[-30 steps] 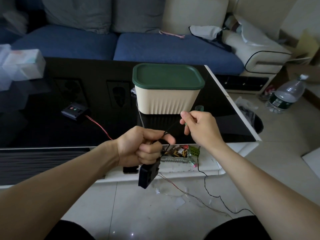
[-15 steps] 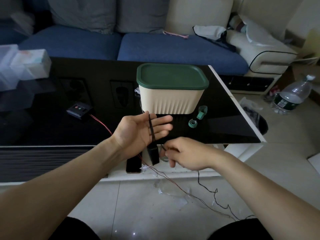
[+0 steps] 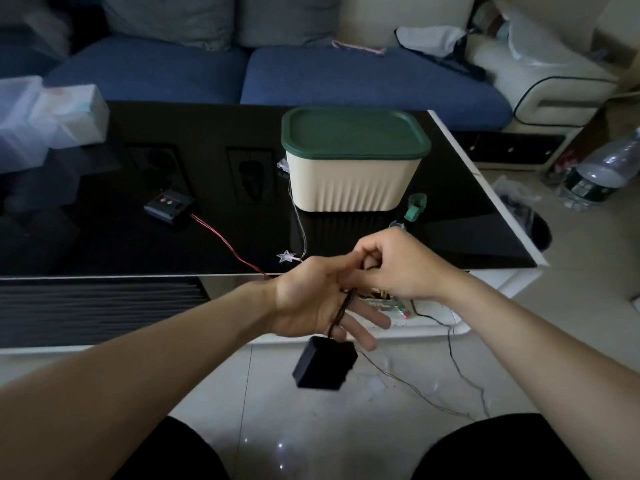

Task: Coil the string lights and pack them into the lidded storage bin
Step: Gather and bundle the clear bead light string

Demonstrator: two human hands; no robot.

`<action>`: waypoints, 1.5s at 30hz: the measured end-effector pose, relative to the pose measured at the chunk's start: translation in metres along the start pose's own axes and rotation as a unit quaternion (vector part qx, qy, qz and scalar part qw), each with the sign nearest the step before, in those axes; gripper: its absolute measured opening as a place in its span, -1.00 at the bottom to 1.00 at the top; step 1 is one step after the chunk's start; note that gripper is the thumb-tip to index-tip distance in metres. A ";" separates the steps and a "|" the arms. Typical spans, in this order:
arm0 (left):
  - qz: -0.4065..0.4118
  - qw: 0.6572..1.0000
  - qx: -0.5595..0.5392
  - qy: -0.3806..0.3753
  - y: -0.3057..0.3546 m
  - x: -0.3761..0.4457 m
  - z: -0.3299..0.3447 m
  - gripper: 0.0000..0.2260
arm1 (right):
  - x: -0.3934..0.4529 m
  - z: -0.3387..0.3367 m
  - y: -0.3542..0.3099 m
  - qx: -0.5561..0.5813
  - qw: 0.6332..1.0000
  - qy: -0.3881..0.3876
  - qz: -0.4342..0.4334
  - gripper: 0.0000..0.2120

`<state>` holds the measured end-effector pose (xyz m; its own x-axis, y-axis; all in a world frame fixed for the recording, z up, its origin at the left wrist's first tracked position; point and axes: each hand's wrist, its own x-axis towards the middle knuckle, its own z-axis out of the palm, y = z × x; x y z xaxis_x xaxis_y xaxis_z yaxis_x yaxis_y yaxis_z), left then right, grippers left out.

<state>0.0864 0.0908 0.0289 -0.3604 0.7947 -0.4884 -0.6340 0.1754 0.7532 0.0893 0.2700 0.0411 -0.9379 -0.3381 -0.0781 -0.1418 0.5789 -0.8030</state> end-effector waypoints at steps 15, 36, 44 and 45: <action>0.047 0.996 -0.039 0.062 0.010 -0.006 -0.010 -0.69 | 0.003 -0.013 0.025 0.029 0.999 0.027 -0.012 -0.90; 0.274 0.925 -0.179 0.191 0.028 -0.017 -0.024 -0.74 | 0.002 0.009 0.010 -0.063 0.989 -0.056 0.120 -0.66; 0.238 0.944 -0.099 0.207 0.017 -0.006 -0.007 -0.65 | -0.006 0.040 -0.020 -0.114 0.979 -0.159 0.052 -0.69; 0.223 0.947 -0.104 0.207 0.015 -0.005 -0.008 -0.66 | -0.007 0.041 -0.020 -0.123 0.978 -0.162 0.036 -0.65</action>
<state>0.0731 0.0854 0.0393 -0.8341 0.4600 -0.3043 -0.4605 -0.2770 0.8433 0.1114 0.2299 0.0337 -0.8046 -0.4837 -0.3444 -0.1881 0.7578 -0.6248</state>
